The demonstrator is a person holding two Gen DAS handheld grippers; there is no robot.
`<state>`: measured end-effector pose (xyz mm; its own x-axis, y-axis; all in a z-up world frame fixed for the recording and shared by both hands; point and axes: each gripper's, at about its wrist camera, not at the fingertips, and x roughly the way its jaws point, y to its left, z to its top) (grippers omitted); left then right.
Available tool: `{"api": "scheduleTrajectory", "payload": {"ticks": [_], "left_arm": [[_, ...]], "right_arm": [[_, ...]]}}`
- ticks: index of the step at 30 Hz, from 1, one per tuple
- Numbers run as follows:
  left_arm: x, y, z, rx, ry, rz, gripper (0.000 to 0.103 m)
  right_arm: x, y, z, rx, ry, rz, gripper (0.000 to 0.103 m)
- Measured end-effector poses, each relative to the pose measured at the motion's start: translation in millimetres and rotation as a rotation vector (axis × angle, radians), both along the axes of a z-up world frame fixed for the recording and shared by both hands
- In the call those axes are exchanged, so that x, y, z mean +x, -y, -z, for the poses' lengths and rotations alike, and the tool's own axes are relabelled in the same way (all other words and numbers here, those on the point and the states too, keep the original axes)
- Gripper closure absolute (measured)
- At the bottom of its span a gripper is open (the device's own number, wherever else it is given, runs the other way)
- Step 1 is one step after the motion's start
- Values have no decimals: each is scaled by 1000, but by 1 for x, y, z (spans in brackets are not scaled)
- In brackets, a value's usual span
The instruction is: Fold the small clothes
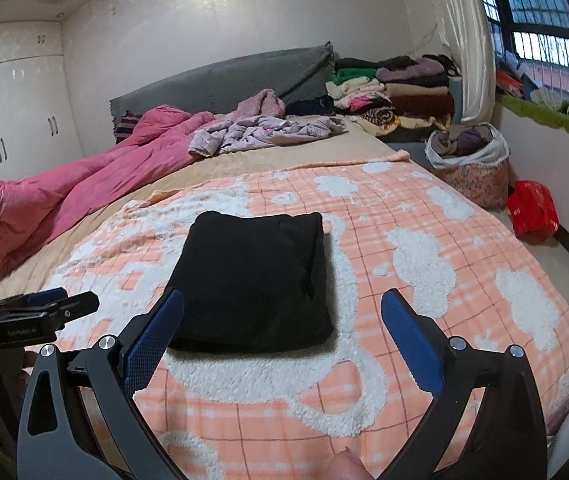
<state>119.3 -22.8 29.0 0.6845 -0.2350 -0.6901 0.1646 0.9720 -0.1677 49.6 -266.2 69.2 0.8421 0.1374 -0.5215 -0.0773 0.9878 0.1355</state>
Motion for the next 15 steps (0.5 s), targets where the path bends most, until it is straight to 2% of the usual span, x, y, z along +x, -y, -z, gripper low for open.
{"api": "scheduleTrajectory", "payload": {"ticks": [15], "left_arm": [[-30,0,27,21,-19,2,10]], "right_arm": [[-28,-19,19,-88,12,-30,5]]}}
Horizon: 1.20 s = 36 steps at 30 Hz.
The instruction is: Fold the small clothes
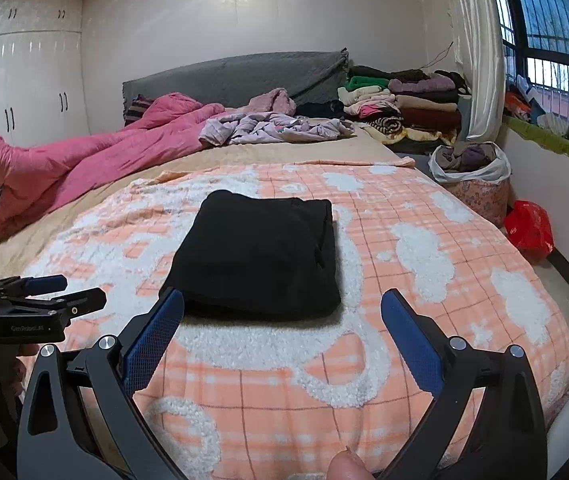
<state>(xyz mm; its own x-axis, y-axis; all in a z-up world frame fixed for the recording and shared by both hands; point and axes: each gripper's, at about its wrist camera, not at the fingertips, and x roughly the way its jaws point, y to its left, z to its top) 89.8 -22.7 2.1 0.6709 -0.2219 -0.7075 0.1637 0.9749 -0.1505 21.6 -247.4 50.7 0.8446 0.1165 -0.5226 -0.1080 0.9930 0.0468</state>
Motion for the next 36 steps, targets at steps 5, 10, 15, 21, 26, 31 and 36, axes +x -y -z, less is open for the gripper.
{"api": "scheduleTrajectory", "payload": {"ticks": [5,10,15,21,26,31,36], "left_arm": [[-5,-5,5,10,1,-14,10],[-12,-9,15,22,-10,-14,10],[-17,-14,31,28,-36,-33,10],[-16,-15,42,38,-51,-45,10],[-13,-12,45,43,-71,-48,10],[-13,-11,45,48,-70,-46,10],[-12,-9,43,49,-67,-48,10]], "right_arm": [[-5,1,7,-6,-5,11,5],[-9,0,17,-22,-13,20,5],[-11,-5,29,-29,-26,18,5],[-3,-9,49,-26,-104,27,5],[4,-7,61,-16,-158,40,5],[3,-6,60,-11,-150,40,5],[2,-6,60,-12,-145,31,5]]}}
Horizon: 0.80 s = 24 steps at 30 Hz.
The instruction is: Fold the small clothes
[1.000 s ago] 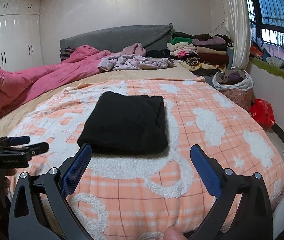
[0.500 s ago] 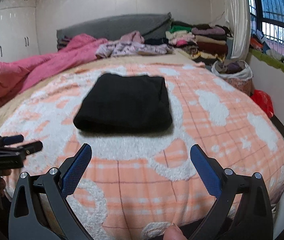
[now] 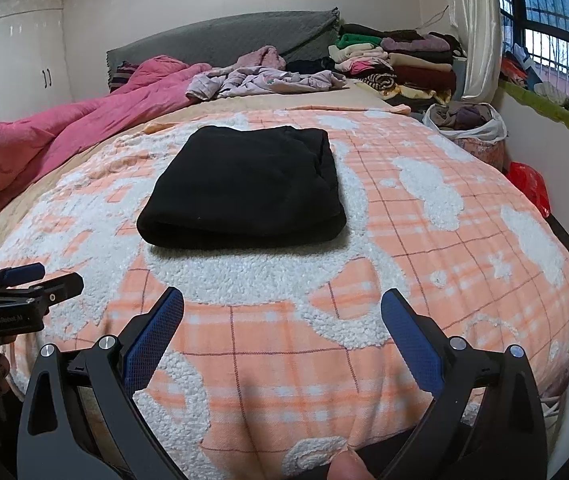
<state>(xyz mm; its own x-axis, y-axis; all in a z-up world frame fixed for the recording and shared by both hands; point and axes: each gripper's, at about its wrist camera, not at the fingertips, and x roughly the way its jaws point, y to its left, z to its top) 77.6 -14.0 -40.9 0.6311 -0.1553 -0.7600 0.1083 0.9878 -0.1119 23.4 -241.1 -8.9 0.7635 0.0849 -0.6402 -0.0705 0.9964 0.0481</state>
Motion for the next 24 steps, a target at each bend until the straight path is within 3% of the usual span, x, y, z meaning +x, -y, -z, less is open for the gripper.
{"api": "scheduleTrajectory", "payload": {"ticks": [24], "left_arm": [[-1,-3,-9,16,6,-17,10]], "right_arm": [[-3,1,-7,-12,18,7,5]]}}
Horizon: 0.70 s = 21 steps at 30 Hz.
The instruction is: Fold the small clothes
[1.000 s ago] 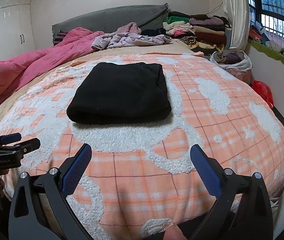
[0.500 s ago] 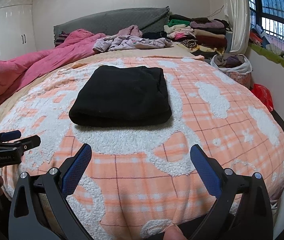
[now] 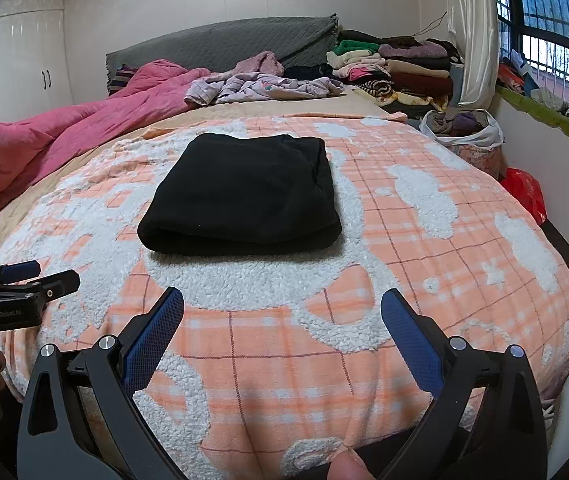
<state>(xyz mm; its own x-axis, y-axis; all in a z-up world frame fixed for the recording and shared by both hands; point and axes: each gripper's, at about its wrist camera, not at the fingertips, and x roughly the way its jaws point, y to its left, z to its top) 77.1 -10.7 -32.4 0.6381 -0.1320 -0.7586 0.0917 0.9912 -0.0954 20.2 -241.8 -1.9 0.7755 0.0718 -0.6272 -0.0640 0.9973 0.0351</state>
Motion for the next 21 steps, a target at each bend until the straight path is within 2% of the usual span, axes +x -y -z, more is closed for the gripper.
{"api": "scheduleTrajectory", "payload": {"ticks": [21], "left_arm": [[0,3,-2,12,5,12,10]], "right_arm": [[1,0,-4,-1,0,2,5]]}}
